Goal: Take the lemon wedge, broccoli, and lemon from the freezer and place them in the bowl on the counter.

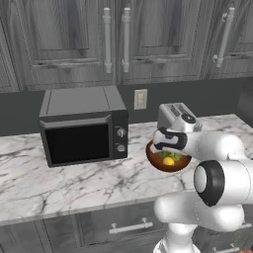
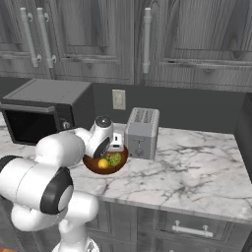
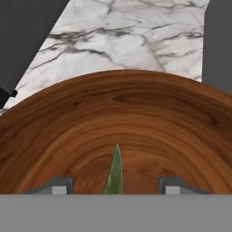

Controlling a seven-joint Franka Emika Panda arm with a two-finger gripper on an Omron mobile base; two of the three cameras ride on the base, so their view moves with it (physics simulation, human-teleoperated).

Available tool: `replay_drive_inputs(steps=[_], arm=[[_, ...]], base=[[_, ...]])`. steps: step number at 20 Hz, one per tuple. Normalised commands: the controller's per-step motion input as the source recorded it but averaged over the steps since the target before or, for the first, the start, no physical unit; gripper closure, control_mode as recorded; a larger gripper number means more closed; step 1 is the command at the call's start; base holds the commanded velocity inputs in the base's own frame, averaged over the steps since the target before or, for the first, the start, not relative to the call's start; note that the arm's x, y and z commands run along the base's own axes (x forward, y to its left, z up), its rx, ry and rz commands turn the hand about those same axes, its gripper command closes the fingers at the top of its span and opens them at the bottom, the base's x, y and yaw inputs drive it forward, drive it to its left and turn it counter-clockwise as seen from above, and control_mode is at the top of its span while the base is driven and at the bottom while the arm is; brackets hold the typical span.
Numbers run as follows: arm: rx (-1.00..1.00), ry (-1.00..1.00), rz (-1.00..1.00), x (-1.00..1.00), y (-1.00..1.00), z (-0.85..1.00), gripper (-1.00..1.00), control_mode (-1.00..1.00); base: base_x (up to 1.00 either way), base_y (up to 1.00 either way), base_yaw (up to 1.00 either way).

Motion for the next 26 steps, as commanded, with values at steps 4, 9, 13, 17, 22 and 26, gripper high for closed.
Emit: replay_drive_inputs(steps=[4, 9, 13, 17, 22, 26], arm=[[0.0, 0.0, 0.0, -0.25, -0.15, 0.05, -1.0, -1.0], [0.0, 0.0, 0.0, -0.57, -0.06, 0.28, -1.0, -1.0], [0.0, 0.0, 0.0, -0.43, 0.0, 0.56, -1.0, -1.0], [0.0, 0.02, -0.01, -0.58, 0.0, 0.46, -1.0, -1.0], [-0.01, 0.02, -0.02, -0.41, 0.0, 0.67, -1.0, -1.0], [-0.02, 0.01, -0.02, -0.38, 0.0, 0.63, -1.0, -1.0]], base=[[0.0, 0.0, 0.0], [0.0, 0.0, 0.0], [0.0, 0.0, 0.0], [0.0, 0.0, 0.0], [0.0, 0.0, 0.0], [0.0, 0.0, 0.0]])
